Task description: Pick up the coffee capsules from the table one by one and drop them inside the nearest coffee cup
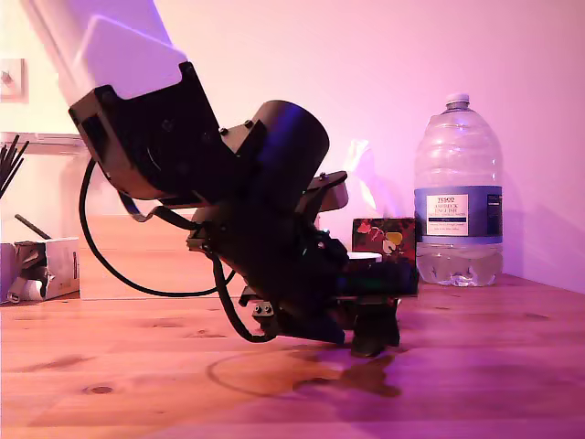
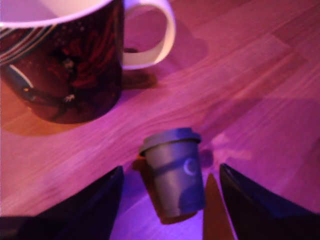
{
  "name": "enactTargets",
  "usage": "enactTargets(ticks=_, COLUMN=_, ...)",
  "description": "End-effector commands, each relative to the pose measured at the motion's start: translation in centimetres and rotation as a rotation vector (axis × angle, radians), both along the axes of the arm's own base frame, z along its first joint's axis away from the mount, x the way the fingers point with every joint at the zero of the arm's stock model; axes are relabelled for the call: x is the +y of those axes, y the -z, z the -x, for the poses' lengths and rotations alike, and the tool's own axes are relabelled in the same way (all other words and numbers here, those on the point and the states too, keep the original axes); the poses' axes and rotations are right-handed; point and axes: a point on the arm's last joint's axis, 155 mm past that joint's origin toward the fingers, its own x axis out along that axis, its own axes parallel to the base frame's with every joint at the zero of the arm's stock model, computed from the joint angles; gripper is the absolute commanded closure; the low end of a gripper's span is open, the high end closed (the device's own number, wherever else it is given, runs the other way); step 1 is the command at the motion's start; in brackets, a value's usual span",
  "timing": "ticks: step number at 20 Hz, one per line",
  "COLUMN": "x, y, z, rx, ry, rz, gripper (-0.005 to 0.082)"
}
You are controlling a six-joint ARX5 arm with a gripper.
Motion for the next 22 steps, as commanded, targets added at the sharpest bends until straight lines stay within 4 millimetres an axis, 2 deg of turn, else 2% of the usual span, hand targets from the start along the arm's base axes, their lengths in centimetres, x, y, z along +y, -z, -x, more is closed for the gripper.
enactTargets(ticks=1, x=0.3, y=1.6, z=0.4, rx=0.024, ry=-0.002, rz=-0.023, gripper=0.0357)
enactTargets(ticks=8, x=0.3, y=1.4, z=0.2, rx=-0.011, ry=0.012, rz=-0.04, gripper=0.0728)
enactTargets(ticks=15, x=-0.1, y=-0.3, z=0.0, rx=-0.078, ry=0.06, rz=-0.058, gripper=0.0749)
enactTargets(ticks=22, x=-0.4, y=-6.0, z=-0.2, rx=-0.174, ry=0.092, rz=-0.014, gripper=0.0748)
